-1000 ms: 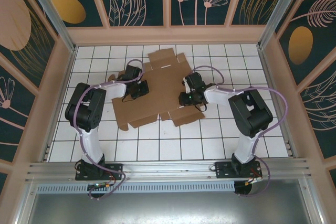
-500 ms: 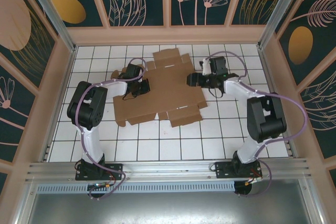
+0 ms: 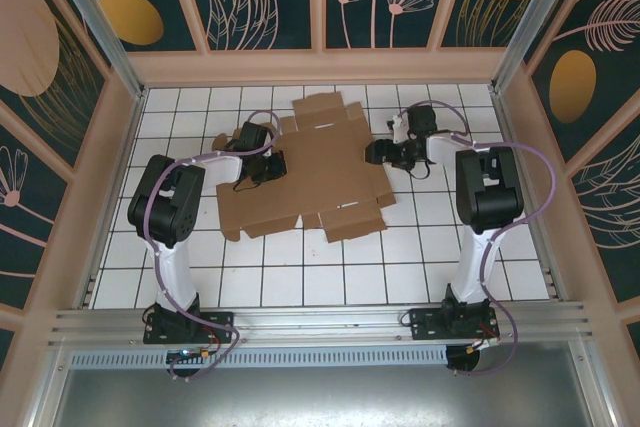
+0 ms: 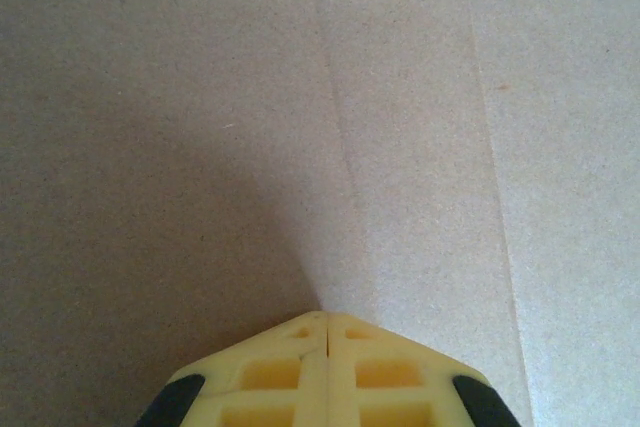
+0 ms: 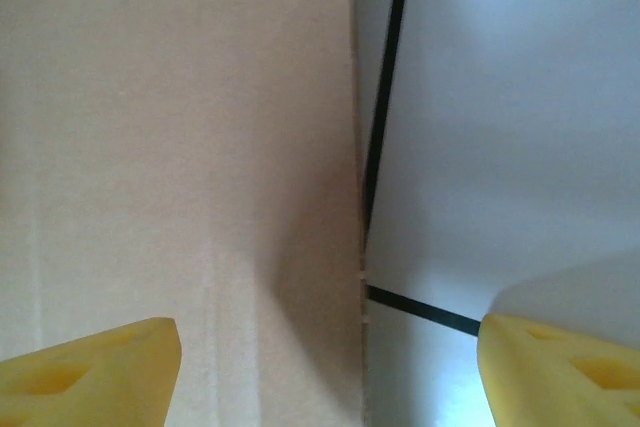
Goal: Fold the paper box
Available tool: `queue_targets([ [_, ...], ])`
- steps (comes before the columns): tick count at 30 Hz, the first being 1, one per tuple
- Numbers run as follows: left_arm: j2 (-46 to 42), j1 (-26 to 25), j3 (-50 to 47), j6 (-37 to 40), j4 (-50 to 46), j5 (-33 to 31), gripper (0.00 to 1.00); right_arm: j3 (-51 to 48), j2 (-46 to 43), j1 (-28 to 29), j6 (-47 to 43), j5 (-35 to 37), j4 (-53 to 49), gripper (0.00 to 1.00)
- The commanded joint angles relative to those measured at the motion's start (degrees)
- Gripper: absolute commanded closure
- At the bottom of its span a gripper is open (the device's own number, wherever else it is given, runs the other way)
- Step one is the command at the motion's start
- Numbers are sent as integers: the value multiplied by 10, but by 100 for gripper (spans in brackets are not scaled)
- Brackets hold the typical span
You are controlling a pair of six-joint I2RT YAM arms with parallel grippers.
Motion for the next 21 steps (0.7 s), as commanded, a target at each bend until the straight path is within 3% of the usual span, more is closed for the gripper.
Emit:
queue_targets([
  [1,29,-2,-20,17,-26,28,100,10,22,0,-8,-74,-21,24],
  [10,40,-1,-27,28,-14,49,100,11,82,-21,17,-266,0,35],
  [21,47,-1,-30,25,4,78,100,30,117,17,22,-290,-2,40],
])
